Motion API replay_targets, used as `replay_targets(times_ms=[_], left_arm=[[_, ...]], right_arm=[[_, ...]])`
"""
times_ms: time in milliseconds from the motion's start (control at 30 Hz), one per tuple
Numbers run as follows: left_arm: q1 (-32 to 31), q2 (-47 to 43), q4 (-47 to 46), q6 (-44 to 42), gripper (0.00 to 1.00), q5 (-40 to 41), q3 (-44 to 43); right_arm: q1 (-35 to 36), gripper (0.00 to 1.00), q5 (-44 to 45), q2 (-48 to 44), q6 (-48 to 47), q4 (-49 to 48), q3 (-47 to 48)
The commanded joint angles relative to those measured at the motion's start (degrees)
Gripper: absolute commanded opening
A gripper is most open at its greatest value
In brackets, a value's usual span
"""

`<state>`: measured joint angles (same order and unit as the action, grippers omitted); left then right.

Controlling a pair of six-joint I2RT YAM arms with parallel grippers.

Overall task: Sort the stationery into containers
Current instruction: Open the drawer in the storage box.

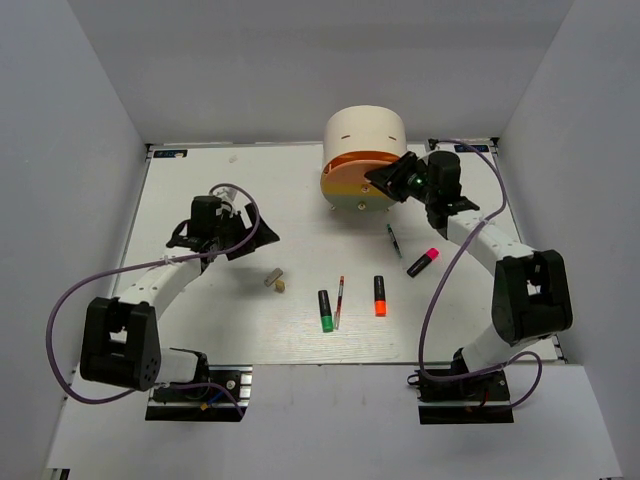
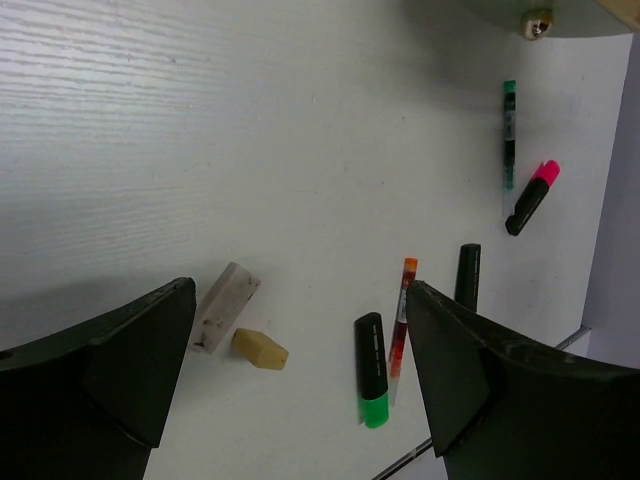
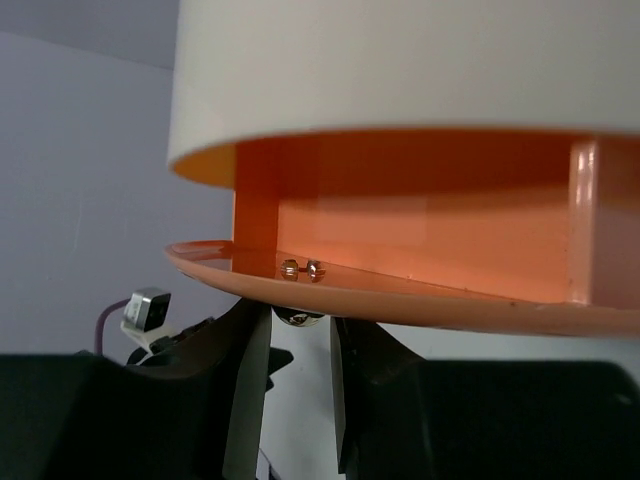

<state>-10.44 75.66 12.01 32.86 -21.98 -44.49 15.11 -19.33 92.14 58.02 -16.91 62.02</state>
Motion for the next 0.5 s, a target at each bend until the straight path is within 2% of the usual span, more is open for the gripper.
replay_targets(times_ms=[0,367,467], left_arm=[[-1.4,0.8,1.1,0.0,0.95,-1.1,-0.2],[-5.7,3.5,5.6,-1.0,0.95,2.3,-3.4],[-7.0,4.1,6.6,-1.0,0.93,3.5,-3.4]], right_arm=[[0.4,0.15,-2.0,-3.2,-0.3,2.3,-3.7],[0.7,0.17,-1.9,-7.5,0.5,2.9,-8.7],[0.8,0.37,-2.2,-7.5,0.6,2.8,-8.8]])
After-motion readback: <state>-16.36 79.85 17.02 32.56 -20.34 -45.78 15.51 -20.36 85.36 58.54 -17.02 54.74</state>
